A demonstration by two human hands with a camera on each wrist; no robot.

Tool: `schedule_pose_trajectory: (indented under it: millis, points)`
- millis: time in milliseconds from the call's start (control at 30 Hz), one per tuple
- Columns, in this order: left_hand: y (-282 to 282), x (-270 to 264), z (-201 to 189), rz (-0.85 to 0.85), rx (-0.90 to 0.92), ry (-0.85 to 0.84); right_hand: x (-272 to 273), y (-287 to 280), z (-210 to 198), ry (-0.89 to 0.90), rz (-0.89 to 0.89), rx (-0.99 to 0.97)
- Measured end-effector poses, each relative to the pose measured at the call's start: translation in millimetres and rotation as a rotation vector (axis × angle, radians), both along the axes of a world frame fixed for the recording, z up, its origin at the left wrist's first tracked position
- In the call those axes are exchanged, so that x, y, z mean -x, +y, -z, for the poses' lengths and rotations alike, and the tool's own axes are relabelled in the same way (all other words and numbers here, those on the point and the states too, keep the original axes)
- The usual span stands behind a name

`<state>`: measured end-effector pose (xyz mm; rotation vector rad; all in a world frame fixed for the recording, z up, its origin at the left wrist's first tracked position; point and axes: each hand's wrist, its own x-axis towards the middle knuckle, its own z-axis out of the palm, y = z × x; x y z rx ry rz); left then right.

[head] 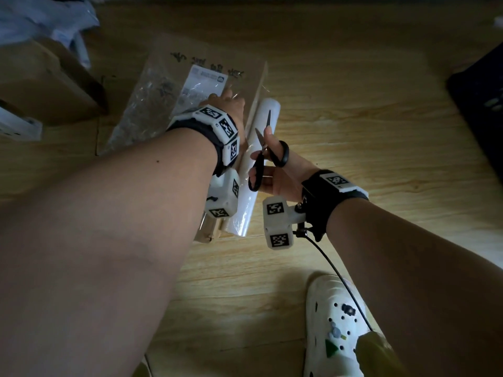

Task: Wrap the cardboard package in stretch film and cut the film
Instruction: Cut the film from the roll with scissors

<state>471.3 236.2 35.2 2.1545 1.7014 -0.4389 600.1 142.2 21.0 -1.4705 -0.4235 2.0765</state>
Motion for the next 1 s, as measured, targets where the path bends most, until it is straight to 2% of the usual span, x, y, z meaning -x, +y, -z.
schedule_pose_trajectory:
  millis: [167,467,633,833,1000]
  points:
    - [2.5,-0.7,0.3,0.01,0.007,0.017,-6.9,12.8,-5.6,-0.057,-0.071,0.019]
    - [5.9,1.0,1.2,0.024,0.056,0.031,-4.3,32.3,-1.1,-0.086,0.026,0.028]
    - [6.8,0.4,2.0,0.034,0.06,0.051,5.7,36.3,8.7,-0.171,0.116,-0.072]
    - [10.0,-1.0,2.2,0.052,0.065,0.052,-0.6,34.9,3.6,-0.107,0.019,-0.061]
    - [8.5,-2.6,-0.9,0.054,0.059,0.102,-4.0,48.5,-2.7,-0.144,-0.036,-0.023]
